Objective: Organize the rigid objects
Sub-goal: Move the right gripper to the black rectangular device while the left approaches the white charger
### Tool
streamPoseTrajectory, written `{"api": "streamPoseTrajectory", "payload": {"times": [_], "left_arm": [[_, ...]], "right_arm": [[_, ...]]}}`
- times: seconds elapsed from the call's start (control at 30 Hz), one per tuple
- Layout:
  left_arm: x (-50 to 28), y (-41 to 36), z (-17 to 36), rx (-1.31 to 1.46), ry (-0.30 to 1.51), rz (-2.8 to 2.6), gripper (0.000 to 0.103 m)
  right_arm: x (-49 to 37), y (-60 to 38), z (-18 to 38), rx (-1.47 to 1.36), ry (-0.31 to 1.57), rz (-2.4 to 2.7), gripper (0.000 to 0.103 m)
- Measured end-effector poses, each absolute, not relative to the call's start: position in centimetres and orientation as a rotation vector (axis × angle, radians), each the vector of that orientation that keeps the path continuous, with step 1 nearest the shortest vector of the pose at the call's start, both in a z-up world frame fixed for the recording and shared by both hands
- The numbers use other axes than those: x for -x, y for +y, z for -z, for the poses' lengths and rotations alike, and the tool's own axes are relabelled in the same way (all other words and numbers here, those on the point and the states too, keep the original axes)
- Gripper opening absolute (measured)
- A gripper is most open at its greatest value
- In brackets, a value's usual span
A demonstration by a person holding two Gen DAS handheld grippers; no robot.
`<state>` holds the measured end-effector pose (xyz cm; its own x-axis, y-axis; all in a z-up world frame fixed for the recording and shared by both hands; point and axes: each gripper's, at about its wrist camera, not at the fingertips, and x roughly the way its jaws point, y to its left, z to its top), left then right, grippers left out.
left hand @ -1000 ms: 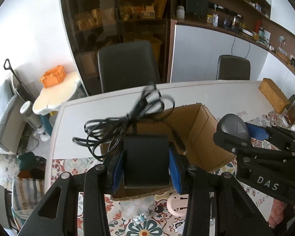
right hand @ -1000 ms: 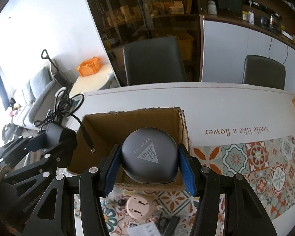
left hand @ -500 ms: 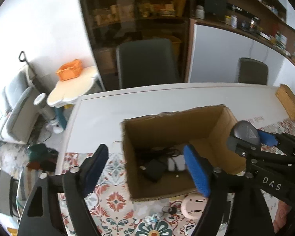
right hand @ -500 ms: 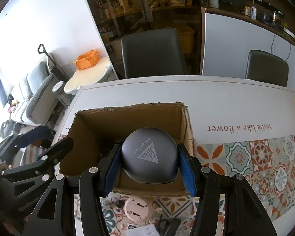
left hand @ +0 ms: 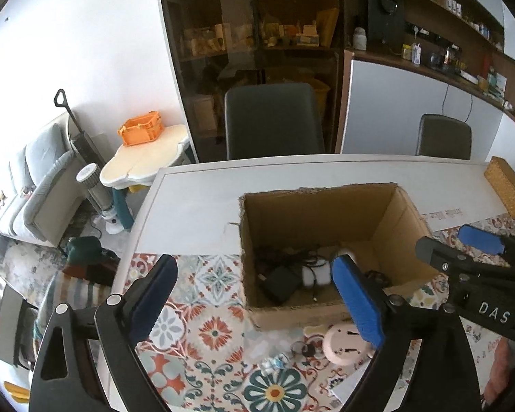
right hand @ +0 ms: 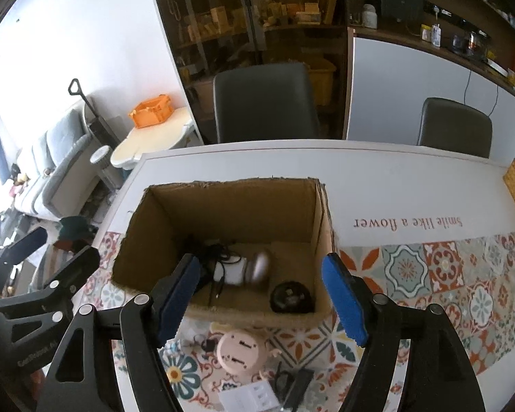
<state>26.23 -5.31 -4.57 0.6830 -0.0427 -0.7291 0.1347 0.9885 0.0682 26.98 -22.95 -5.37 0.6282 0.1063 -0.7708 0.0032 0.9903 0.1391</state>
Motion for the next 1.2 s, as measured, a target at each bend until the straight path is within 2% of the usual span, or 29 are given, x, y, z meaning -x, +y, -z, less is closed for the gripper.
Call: {"api": "streamPoseTrajectory", "payload": {"times": [0.37,0.7,1.2], "left_arm": [[-22.8,-6.3,6.1,-0.119,0.839,0.119,0.095],[-20.8,-7.6,8.9,-0.152,0.885,0.139,0.095],[-19.8,-8.0,14.3,-0.169,1.003,0.142,0.095]], "right_arm": [[-21.7,-24.0,6.2,-0.145,0.861,-0.027,0.074],[-19.5,-25.0,9.9,-0.166,0.955,-0.012,0.073],[-18.8,-25.4,15.7,-0.182,1.098,0.005,0.061]]}}
